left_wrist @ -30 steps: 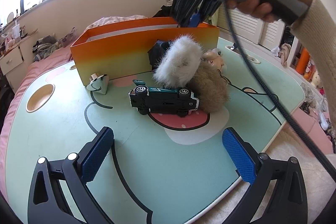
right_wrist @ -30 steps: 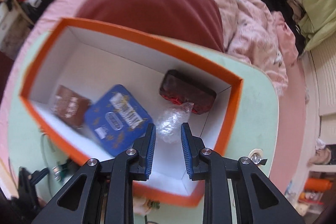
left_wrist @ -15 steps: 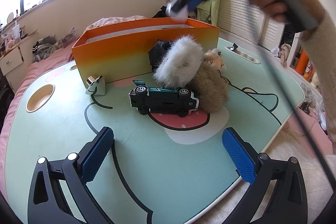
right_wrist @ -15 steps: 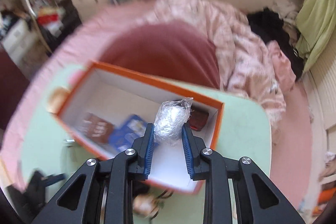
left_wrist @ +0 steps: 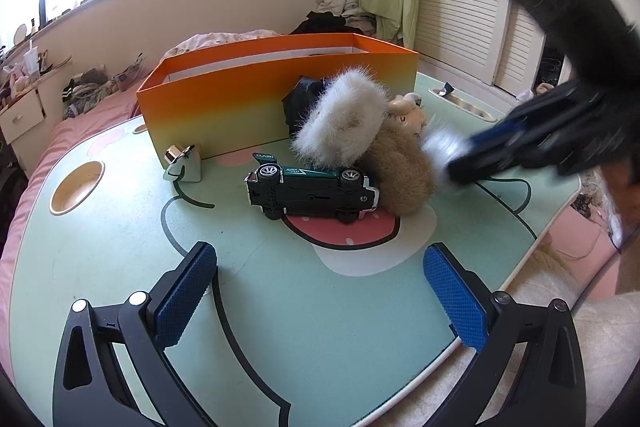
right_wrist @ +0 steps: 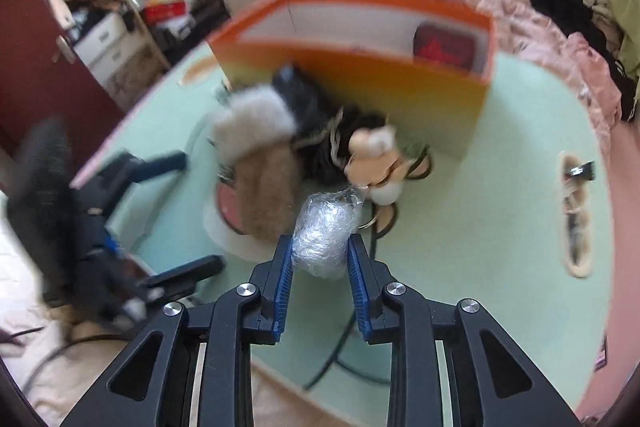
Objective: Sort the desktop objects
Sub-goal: 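Grasp clear plastic bag in box with right tool, set on table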
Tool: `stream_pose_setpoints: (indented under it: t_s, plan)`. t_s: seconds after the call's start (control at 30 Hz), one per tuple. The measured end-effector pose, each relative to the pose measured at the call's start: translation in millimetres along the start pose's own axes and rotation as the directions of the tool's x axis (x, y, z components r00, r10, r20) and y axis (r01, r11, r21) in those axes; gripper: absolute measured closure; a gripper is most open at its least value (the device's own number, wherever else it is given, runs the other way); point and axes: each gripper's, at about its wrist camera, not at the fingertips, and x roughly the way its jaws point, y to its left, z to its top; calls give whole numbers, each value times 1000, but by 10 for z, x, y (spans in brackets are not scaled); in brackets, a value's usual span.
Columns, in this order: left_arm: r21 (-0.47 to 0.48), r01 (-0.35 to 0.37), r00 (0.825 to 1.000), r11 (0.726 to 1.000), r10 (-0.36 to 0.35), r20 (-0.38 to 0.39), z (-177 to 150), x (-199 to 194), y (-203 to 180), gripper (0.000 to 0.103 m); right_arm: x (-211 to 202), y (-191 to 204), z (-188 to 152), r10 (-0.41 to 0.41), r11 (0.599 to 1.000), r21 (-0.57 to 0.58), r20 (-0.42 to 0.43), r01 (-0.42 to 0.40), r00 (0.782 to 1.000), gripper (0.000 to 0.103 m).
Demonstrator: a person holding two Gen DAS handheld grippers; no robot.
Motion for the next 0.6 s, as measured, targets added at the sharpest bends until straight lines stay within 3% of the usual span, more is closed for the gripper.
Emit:
stream_pose_setpoints:
  t_s: [0.1,0.17,0.2,0.23,0.3,0.47,0.53,0.57,0.6]
  plan:
    - [-2,3,1000,1000,-3,2,-2,-11,-5,0,35,48,46,6,1000,-2,86,-6,996,69]
    - [-1,2,1000,1000,-2,1,0,-6,-10,0,-64,70,6,20,1000,2,183,-21,983,46]
    - [0,1,1000,1000,-1,1,-1,-5,-14,0,-126,67,-55,9,1000,12,227,-12,974,29]
    - [-1,2,1000,1000,-2,1,1,-5,-15,0,-150,72,-103,-1,1000,17,251,-3,968,24]
    - [-1,1,1000,1000,-1,1,1,-5,-17,0,-214,64,-229,-22,1000,26,283,16,959,24]
    - [0,3,1000,1000,-3,0,2,-7,-7,0,-134,110,-502,-76,997,33,270,70,960,23]
    - [1,1,1000,1000,-1,-1,8,-6,-22,0,-56,160,-569,-201,979,18,310,205,929,2]
    - [2,1,1000,1000,-1,-1,5,-14,-20,0,-14,190,-586,-252,966,24,326,259,911,0]
    - [2,2,1000,1000,-2,-3,4,-23,-24,0,-3,185,-605,-254,966,48,351,254,901,0]
